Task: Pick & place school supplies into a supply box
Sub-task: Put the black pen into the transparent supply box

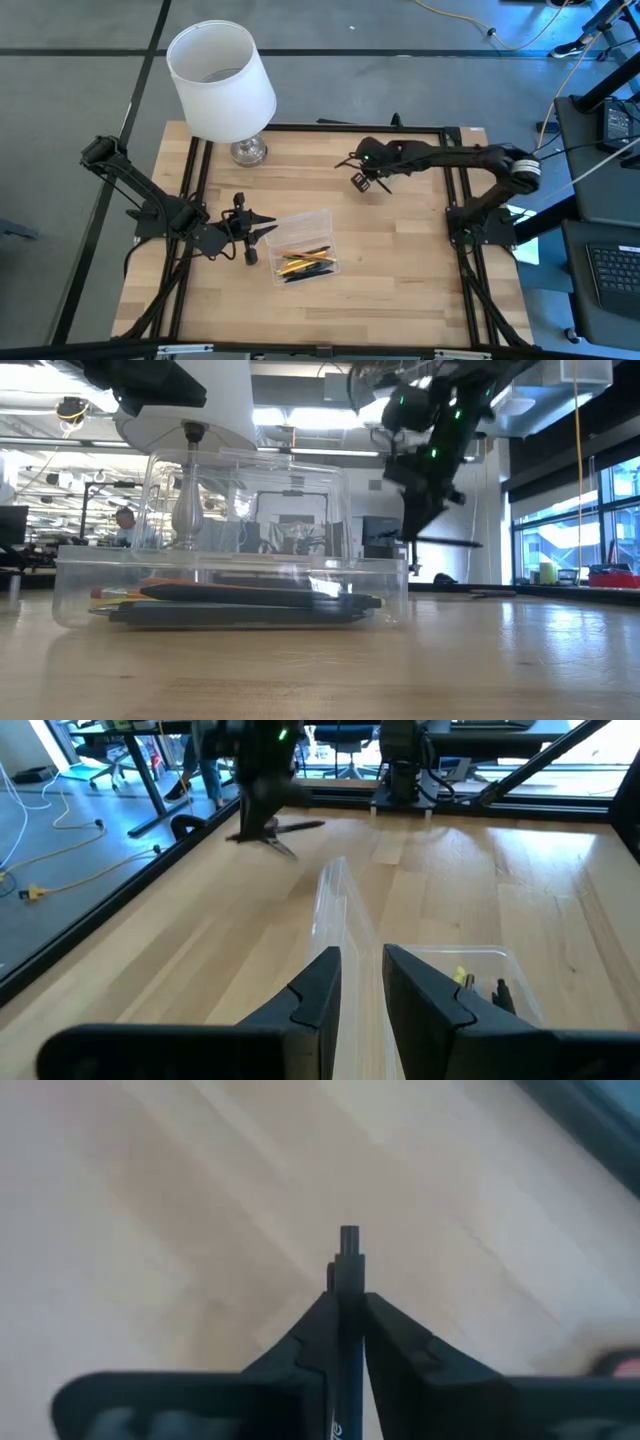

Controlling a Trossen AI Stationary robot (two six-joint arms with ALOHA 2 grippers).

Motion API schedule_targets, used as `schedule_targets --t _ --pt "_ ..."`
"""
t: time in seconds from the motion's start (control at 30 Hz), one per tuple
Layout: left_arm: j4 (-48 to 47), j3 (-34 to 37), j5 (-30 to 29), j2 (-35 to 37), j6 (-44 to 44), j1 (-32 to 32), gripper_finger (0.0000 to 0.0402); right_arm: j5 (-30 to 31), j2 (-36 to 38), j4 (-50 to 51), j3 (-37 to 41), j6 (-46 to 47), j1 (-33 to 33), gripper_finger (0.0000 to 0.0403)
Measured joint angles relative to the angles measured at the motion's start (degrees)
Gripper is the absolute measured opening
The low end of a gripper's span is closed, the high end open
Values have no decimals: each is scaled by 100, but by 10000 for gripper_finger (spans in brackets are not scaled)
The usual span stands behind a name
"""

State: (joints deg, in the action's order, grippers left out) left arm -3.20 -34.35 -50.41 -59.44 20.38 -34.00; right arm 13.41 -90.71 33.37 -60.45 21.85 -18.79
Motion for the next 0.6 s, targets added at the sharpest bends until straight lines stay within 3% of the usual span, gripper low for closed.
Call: schedule_targets --t 0.33,0.6 --pt "11 0 -4 -1 0 0 72 48 1072 136 -452 -167 937 41" --pt "39 0 -5 0 0 0 72 -326 1113 -800 -679 -307 1930 39"
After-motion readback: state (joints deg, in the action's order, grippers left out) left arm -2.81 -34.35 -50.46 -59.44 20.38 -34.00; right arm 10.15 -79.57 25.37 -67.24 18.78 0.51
